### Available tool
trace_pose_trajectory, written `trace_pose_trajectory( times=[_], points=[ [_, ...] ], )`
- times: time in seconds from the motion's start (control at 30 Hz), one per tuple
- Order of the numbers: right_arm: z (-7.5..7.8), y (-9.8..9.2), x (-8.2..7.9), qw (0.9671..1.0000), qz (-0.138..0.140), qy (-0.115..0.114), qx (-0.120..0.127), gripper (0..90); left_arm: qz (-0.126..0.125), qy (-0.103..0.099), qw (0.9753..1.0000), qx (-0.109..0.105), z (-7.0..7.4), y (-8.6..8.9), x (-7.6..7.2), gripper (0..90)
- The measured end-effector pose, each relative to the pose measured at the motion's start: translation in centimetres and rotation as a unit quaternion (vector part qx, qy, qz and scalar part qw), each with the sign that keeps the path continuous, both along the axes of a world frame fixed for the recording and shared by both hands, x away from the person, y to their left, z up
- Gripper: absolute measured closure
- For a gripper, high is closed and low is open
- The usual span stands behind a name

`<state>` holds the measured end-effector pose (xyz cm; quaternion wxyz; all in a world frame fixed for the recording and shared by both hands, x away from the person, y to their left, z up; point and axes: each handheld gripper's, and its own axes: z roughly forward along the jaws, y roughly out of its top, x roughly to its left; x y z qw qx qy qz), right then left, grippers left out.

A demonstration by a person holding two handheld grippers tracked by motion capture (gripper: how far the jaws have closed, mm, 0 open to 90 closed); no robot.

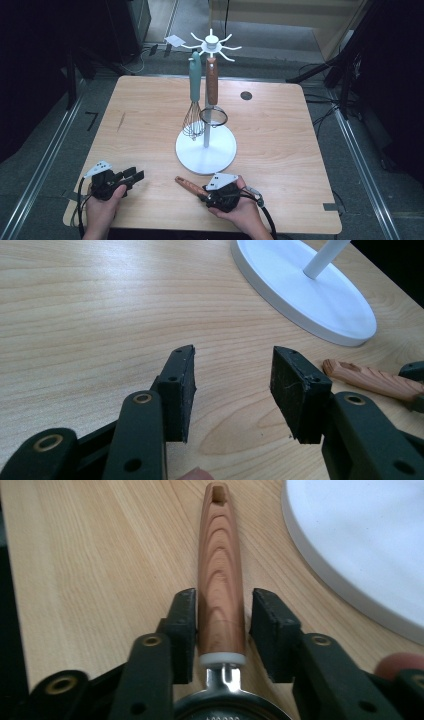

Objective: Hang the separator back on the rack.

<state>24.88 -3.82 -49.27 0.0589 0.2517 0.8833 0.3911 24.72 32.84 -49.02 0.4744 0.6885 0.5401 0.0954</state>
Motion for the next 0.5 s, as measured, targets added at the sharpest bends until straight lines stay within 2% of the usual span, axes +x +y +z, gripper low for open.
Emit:
trace_pose_trajectory(
  times=[0.1, 0.2, 0.23, 0.3, 0.5],
  points=[
    [0.4, -0.4, -0.1, 1.0000, -0.001, 0.002, 0.003, 60.2, 0.002, 0.001, 1.0000, -0.004, 0.0, 0.1, 0.0, 53.4],
    [1.2, -0.9, -0.1, 0.9999, -0.007, -0.005, -0.010, 60.9, 0.002, 0.001, 1.0000, -0.003, 0.0, 0.0, 0.0, 53.3],
    [1.5, -1.1, -0.1, 0.9998, -0.011, -0.001, -0.015, 61.4, 0.002, 0.001, 1.0000, -0.003, 0.0, 0.0, 0.0, 53.3],
    [2.4, -1.2, 0.0, 0.9992, -0.018, 0.023, -0.026, 62.7, 0.001, 0.002, 1.0000, -0.002, 0.0, 0.1, 0.1, 53.3],
    [4.0, -0.9, 0.4, 0.9956, -0.013, 0.040, -0.084, 64.6, 0.001, 0.003, 1.0000, 0.000, 0.0, 0.0, 0.1, 53.3]
  ],
)
